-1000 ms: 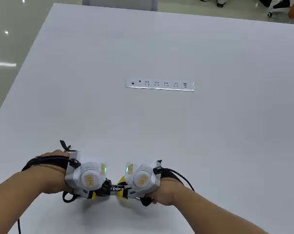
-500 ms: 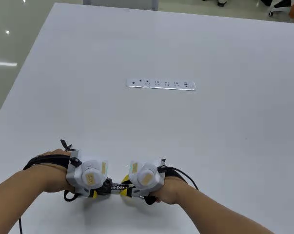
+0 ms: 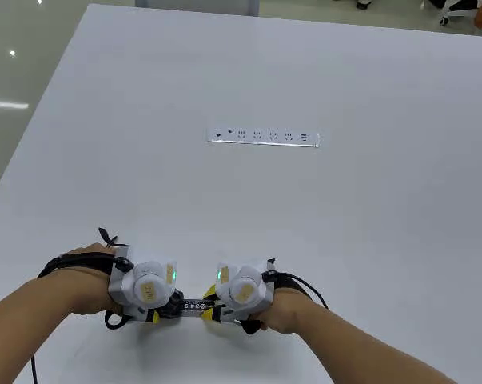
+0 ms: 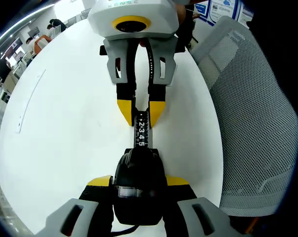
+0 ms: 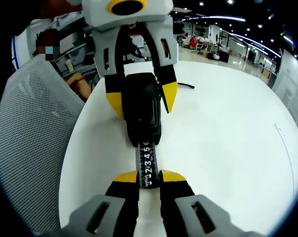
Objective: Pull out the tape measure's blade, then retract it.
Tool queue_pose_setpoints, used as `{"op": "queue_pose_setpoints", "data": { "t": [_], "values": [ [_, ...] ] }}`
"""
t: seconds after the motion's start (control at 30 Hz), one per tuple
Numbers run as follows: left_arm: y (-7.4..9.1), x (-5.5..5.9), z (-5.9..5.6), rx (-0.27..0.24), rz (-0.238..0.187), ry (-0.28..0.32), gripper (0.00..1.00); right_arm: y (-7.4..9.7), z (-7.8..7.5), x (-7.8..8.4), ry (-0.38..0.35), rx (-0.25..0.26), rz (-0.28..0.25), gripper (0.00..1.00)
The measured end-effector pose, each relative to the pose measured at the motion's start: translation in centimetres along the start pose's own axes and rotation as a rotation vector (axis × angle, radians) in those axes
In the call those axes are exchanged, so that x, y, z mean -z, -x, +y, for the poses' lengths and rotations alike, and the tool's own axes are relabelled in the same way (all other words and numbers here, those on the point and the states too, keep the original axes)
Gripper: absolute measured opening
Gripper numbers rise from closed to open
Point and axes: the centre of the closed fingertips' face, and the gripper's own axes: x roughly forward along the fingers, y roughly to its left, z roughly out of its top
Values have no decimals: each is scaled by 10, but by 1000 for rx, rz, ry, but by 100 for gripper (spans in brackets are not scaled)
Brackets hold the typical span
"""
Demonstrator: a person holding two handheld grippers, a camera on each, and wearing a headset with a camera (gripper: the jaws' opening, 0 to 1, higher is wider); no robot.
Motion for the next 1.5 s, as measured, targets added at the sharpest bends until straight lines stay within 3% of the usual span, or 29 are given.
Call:
{"op": "queue_pose_setpoints", "data": {
  "t": [1.5],
  "values": [
    [0, 0, 0, -4, 1, 10, 35, 15, -3, 17, 5, 10, 13, 14]
  ]
}}
